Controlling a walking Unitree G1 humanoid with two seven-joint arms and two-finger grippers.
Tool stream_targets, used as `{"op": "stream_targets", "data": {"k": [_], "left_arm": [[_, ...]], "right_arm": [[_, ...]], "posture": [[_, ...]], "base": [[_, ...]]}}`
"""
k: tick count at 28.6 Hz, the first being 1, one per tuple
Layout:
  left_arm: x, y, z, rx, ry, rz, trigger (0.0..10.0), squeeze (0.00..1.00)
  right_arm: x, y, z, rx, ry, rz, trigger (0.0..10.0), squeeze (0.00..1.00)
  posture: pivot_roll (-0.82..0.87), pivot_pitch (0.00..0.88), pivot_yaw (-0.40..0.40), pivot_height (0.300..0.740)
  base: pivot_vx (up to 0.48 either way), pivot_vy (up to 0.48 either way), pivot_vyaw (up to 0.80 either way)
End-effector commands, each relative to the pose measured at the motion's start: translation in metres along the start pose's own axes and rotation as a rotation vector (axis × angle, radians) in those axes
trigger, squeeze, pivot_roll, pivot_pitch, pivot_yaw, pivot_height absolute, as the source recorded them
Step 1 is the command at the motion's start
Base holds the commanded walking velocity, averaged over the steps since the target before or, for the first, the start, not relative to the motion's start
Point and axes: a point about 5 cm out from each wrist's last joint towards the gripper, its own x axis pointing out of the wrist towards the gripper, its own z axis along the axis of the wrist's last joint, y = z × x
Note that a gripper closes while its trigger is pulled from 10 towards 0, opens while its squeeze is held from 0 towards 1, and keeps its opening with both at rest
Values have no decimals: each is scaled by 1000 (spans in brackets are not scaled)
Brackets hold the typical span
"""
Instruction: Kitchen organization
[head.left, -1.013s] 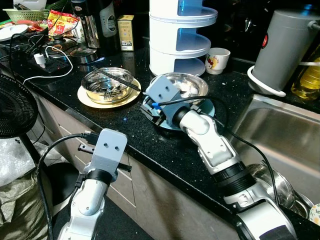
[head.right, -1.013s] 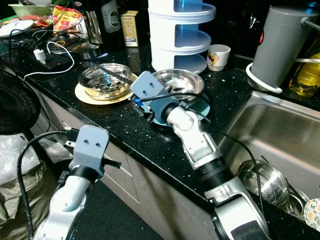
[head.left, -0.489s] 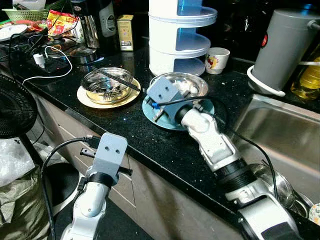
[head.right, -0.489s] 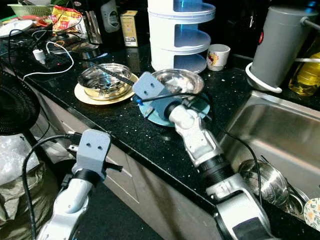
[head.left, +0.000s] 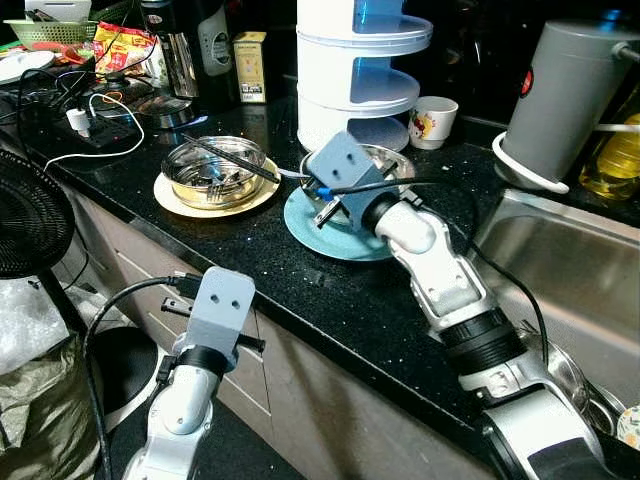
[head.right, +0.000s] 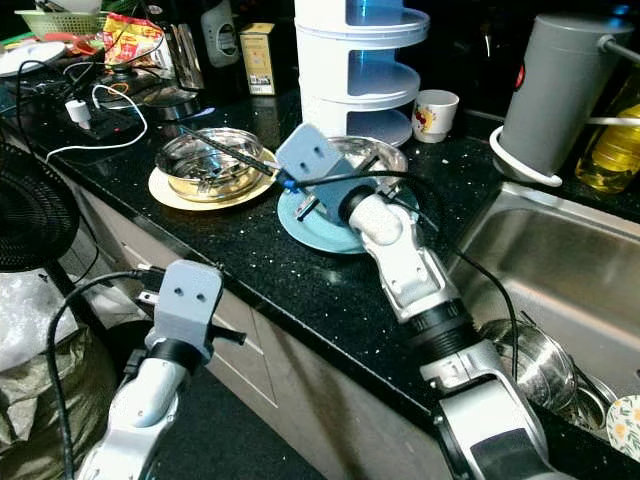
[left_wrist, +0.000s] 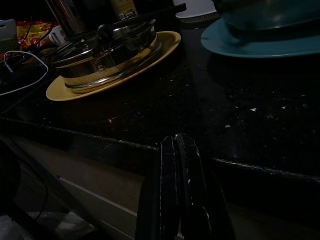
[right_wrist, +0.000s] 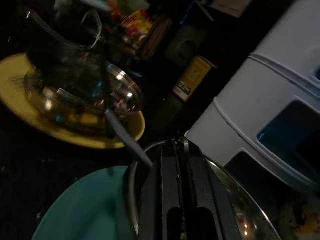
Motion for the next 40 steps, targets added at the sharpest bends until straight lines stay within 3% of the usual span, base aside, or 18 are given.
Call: {"op": "stream_targets", "data": {"k": [1, 3, 7, 9, 11, 14, 18, 20, 22, 26, 27, 28, 30, 34, 40], "left_arm": [[-1, -1, -3, -5, 6, 3, 10000, 0], [0, -1, -3, -6, 6, 4, 10000, 0], [0, -1, -2, -8, 5, 4, 10000, 0], [0, -2, -2, -12, 4, 3, 10000, 0], [0, -2, -2, -13, 3, 1, 10000, 0], [0, -2, -2, -14, 2, -1, 10000, 0], [0, -2, -2, -14, 2, -3, 10000, 0], [0, -2, -2, -15, 4, -5, 10000, 0], [0, -3, -2, -16, 5, -7, 10000, 0], [1, -3, -2, -17, 6, -10, 10000, 0], [1, -4, -3, -20, 6, -18, 10000, 0], [1, -5, -3, -26, 5, -35, 10000, 0], [1, -8, -3, -35, 2, -59, 10000, 0], [-7, -34, 9, -125, -79, -331, 10000, 0], [-11, -40, 12, -115, -101, -396, 10000, 0]], "right_arm": [[0, -7, 1, 100, -22, -44, 0, 0], [-1, -21, 6, 233, -76, -120, 0, 0], [-3, -34, 9, 341, -121, -175, 0, 0], [-11, -58, 9, 493, -178, -239, 0, 0], [-14, -64, 8, 544, -188, -239, 0, 0], [-18, -68, 8, 592, -205, -225, 0, 0], [-20, -63, 10, 693, -244, -111, 0, 0], [-22, -61, 13, 778, -289, -73, 0, 0], [-26, -64, 13, 919, -353, -80, 706, 0], [-29, -68, 14, 1017, -398, -74, 510, 0], [-33, -72, 14, 1069, -437, -67, 1569, 0], [-36, -77, 15, 1115, -474, -63, 1882, 0], [-40, -80, 15, 1144, -502, -62, 1922, 0], [-48, -87, 11, 1180, -524, -55, 2510, 0], [-48, -86, 7, 1129, -467, -62, 2392, 0]], "posture": [[71, 0, -26, 740], [71, 0, -26, 740], [70, 0, -26, 740], [70, 0, -26, 740], [60, 0, -21, 740], [60, 0, -21, 740], [57, 0, -19, 740], [57, 0, -19, 740], [58, 0, -19, 740], [59, 0, -20, 740], [56, 0, -18, 740], [56, 0, -16, 740], [56, 0, -16, 740], [52, 0, -12, 740], [51, 0, -10, 740]], "base": [[0, 0, 0], [0, 0, 0], [0, 0, 0], [0, 0, 0], [0, 0, 0], [0, 0, 0], [0, 0, 0], [0, 0, 0], [0, 0, 0], [0, 0, -400], [0, 0, -800], [0, 0, -800], [0, 0, -800], [0, 0, -800], [0, 0, -800]]}}
